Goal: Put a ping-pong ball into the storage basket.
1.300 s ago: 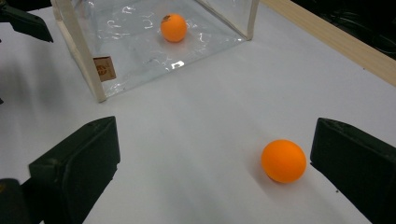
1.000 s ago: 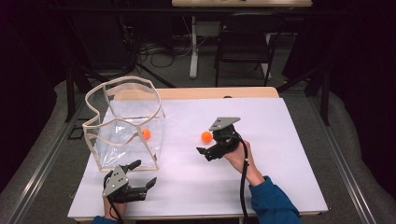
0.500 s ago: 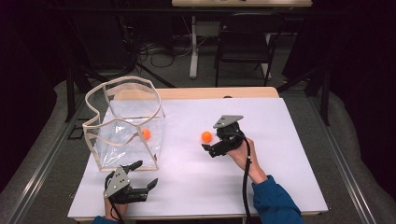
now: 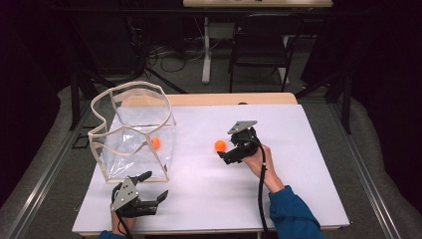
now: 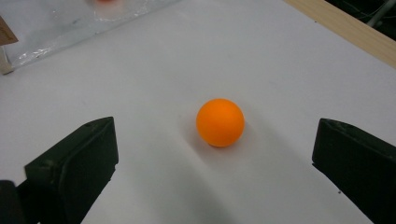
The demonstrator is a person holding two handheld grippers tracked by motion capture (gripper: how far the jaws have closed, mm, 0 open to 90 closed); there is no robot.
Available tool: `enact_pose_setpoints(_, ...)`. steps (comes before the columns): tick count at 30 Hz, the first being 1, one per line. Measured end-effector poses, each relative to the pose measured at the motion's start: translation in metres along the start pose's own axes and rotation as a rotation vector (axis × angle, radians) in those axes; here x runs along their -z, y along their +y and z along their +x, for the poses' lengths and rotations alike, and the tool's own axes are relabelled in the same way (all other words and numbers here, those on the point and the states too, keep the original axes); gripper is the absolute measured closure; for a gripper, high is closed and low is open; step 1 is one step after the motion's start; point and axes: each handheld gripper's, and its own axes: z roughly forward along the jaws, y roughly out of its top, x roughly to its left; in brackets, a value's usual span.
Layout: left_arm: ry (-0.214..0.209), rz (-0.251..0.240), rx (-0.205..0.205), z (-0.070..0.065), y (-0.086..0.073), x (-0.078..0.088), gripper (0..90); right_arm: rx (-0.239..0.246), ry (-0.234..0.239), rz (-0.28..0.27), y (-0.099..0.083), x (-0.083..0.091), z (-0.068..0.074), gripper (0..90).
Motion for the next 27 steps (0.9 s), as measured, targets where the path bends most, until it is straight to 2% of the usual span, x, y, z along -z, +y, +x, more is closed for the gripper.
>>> enact_pose_setpoints(12,-0.004,0.0,0.002,-0.001,0.0,-0.001,15.9,-0.017,0.001,0.032,-0.001,-0.013,-0.004,0.0)
enact_pose_setpoints(27,-0.004,-0.002,0.005,0.0,-0.001,0.0,15.9,-0.039,0.013,0.031,-0.001,-0.026,-0.004,0.0)
